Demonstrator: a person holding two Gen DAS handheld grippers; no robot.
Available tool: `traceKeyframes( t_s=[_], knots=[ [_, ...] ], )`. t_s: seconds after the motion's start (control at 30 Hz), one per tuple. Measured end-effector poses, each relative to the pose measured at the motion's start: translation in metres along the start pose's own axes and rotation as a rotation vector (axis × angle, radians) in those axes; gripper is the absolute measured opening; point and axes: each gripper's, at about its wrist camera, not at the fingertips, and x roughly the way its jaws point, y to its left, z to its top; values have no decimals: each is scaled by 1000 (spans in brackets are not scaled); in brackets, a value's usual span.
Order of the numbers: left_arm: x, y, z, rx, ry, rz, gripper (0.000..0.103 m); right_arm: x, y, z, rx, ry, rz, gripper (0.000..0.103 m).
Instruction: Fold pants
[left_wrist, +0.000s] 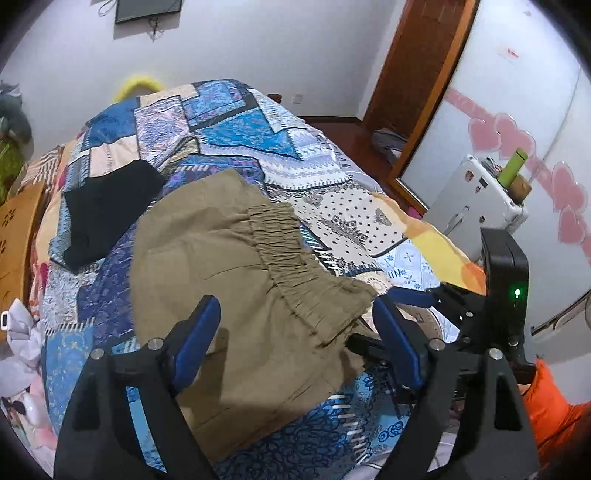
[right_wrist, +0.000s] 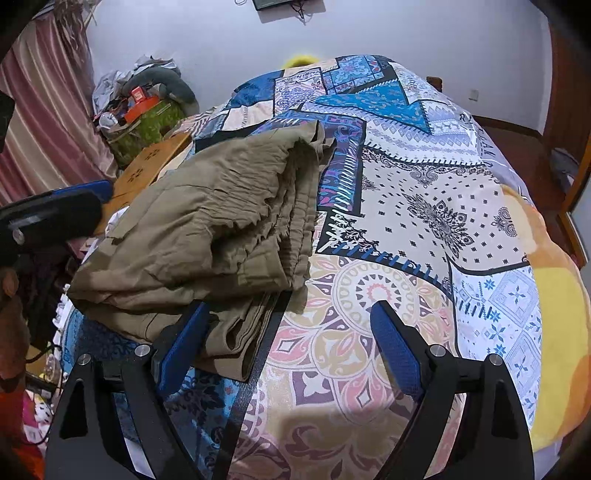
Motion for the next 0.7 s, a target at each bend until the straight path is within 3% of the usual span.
traceKeyframes(
  t_s=[0.27, 0.43, 0.53, 0.7],
  knots=[
    [-11, 70, 32, -102, -60, 181, 92, -30, 2, 7, 3, -66, 8, 87],
    [6, 123, 61, -125, -57, 306, 96, -39, 7, 20, -2, -107, 2, 87],
    [33, 148, 77, -144, 1, 350, 97, -35, 11, 27, 0, -117, 5, 87],
    [88, 172, 91, -165, 127, 334, 97, -13, 16, 31, 7, -79, 15, 87]
  ],
)
